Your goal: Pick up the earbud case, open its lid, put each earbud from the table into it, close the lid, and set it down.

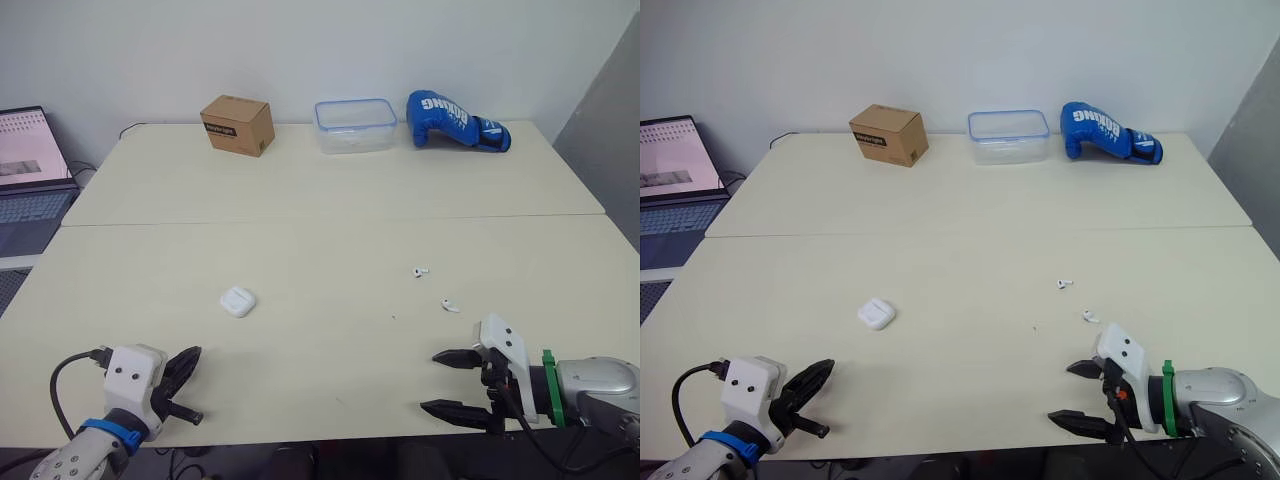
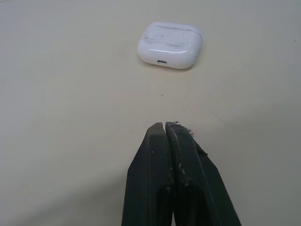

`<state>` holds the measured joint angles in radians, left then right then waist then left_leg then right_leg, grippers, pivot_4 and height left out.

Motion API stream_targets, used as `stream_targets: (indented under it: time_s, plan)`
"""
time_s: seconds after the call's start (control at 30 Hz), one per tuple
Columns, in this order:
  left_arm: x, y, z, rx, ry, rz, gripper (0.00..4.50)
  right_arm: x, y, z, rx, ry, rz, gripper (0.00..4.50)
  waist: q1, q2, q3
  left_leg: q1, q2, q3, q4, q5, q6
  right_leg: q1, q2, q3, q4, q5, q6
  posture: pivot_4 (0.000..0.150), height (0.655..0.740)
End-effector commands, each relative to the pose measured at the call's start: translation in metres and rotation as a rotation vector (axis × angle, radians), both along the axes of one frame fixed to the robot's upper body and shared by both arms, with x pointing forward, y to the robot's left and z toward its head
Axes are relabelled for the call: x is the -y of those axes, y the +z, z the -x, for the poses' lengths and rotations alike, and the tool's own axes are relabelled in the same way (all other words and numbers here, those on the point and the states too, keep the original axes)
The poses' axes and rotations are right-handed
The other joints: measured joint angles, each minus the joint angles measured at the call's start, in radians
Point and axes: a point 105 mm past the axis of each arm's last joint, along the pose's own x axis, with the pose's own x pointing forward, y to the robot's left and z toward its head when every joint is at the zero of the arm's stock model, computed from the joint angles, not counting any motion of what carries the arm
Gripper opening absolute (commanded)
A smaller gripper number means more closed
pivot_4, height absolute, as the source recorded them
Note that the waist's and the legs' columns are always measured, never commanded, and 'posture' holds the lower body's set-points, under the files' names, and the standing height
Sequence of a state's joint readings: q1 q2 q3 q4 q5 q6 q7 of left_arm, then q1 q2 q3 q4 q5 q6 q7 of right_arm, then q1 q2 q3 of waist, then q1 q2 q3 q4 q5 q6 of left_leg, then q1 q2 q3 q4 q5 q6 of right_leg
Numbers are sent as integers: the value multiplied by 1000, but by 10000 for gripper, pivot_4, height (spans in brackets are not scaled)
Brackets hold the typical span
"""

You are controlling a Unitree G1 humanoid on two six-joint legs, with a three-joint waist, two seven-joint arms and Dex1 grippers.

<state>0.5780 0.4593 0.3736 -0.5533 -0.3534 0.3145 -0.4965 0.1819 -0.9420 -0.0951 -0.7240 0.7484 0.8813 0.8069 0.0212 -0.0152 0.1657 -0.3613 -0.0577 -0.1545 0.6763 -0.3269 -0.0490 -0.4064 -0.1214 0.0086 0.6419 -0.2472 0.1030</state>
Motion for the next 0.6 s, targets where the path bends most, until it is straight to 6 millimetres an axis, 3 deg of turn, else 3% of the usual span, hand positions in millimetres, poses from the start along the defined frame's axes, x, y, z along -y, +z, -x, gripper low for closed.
stream_targets:
  time_s: [0.03,0.6]
  plan:
    - [2,11,-1,50,-19,-21,356,-4,9,0,26,34,-7,45000,0,0,0,0,0,0,0,0,0,0,0,0,0,0,0,1500,7307]
    - [1,8,0,38,-30,-12,356,3,-1,0,19,29,-7,45000,1,0,0,0,0,0,0,0,0,0,0,0,0,0,0,1500,7307]
